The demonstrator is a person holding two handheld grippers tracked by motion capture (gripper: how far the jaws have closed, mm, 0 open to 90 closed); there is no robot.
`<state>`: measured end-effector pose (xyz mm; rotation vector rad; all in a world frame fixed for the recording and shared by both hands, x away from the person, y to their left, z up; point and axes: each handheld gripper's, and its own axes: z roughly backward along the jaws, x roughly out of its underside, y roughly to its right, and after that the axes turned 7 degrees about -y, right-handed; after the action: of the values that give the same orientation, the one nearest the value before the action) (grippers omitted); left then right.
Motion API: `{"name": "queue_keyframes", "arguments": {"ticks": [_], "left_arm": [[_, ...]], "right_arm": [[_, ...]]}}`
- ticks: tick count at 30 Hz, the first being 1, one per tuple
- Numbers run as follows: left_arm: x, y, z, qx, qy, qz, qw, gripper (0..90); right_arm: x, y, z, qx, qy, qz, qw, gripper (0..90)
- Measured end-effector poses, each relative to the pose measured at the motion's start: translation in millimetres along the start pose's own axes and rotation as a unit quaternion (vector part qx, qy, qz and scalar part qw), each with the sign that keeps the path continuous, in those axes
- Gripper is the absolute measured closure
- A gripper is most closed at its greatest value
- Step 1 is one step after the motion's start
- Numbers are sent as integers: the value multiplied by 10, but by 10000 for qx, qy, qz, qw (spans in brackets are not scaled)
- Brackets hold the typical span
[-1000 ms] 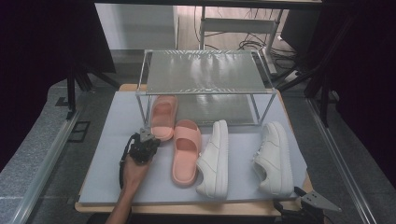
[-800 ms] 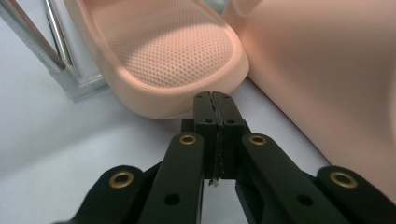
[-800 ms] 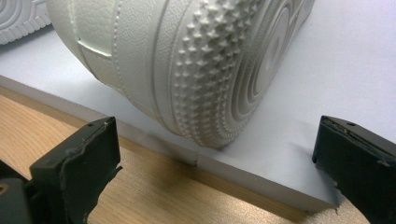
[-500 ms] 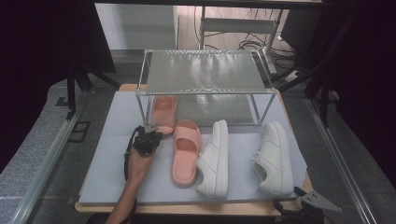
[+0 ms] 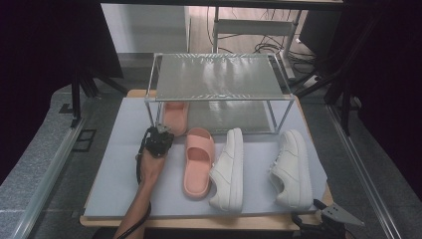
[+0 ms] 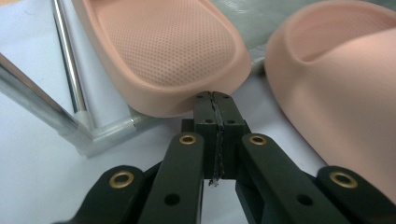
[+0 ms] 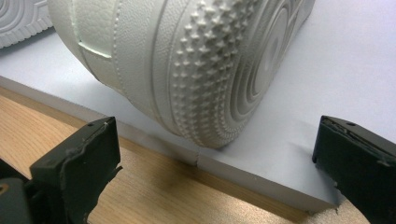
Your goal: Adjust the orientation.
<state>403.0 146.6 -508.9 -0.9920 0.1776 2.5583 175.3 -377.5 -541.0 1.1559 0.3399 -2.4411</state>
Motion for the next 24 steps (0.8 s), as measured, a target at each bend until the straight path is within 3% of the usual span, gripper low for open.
{"name": "queue_keyframes", "arguments": {"ticks": [13, 20, 24], "left_arm": [[-107, -48, -163, -10, -98, 77, 9999, 891], [-85, -55, -18, 15, 85, 221, 9997, 850], [-70, -39, 113, 131, 126, 79, 9998, 817]], "right_arm": [[2, 4, 2, -11, 12, -12, 10000, 6], [4, 5, 2, -15, 18, -12, 10000, 6], [4, 5, 2, -16, 18, -13, 10000, 6]]}}
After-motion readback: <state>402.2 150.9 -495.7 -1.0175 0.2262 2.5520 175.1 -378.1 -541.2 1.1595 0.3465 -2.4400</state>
